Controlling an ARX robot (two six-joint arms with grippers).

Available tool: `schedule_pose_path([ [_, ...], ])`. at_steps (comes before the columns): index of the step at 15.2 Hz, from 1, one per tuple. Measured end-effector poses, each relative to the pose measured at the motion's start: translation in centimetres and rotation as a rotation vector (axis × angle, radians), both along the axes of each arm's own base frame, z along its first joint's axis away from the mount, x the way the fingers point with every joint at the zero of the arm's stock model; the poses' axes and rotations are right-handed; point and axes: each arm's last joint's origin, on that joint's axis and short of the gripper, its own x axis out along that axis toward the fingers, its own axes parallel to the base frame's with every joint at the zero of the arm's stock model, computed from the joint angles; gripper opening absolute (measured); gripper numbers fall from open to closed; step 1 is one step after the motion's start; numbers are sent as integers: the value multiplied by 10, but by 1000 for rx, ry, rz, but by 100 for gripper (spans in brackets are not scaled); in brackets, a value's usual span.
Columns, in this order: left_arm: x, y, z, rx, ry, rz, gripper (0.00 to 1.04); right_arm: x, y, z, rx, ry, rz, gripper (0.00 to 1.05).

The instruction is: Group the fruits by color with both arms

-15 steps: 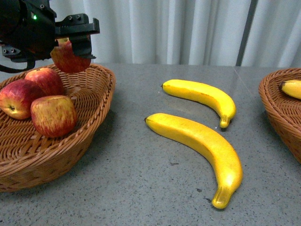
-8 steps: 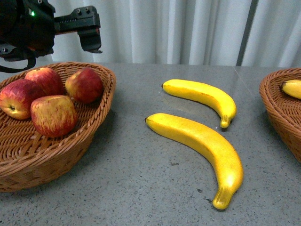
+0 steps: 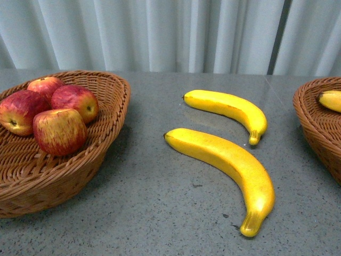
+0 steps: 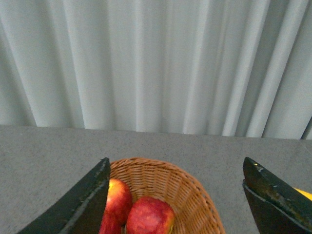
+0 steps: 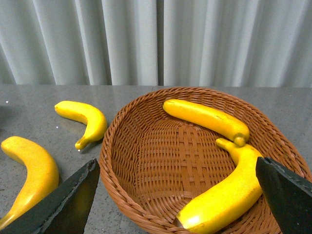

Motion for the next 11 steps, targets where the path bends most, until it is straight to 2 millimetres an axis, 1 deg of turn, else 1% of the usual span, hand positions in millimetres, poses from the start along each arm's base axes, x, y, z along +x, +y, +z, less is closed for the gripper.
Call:
schedule_pose_path([
  [1,-48,26,-45,3,5,24,42,0,0,0,0,0,0,98],
  [2,-69,36,-72,6,26,11,6,0,0,0,0,0,0,98],
  [3,-83,43,-85,7,24,20,2,0,0,0,0,0,0,98],
  [4,-88,45,-90,8,28,15,2,0,0,0,0,0,0,98],
  [6,-91,48,-92,8,29,-5,2,0,0,0,0,0,0,98],
  [11,-99,56,-97,8,18,32,2,0,0,0,0,0,0,98],
])
